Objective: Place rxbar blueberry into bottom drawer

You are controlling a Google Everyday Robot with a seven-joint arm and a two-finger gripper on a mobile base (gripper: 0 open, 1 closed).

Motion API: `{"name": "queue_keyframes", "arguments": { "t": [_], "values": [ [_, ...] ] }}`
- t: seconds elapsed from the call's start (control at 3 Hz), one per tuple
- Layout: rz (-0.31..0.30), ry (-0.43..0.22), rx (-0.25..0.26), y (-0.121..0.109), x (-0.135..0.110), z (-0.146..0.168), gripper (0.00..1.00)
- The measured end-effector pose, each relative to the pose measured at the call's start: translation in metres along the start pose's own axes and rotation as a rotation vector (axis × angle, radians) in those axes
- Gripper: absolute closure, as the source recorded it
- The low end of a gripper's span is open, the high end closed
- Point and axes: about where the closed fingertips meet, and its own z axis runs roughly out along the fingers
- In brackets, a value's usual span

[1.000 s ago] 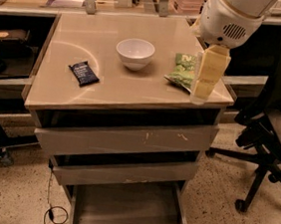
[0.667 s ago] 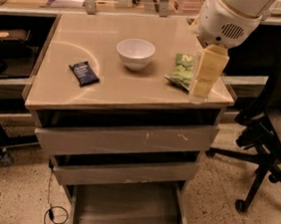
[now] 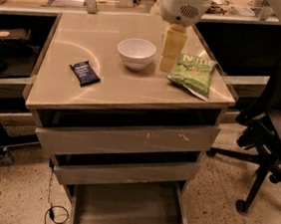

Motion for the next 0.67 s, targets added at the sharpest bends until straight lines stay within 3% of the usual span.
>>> {"name": "queue_keyframes", "arguments": {
  "t": [0.33,0.67],
  "values": [
    [-0.078,-0.057,-0.032,-0.0371,-0.0384,0.0338,0.00],
    [-0.078,-0.057,-0.032,-0.0371,-0.0383,0.0338,0.00]
  ]
}}
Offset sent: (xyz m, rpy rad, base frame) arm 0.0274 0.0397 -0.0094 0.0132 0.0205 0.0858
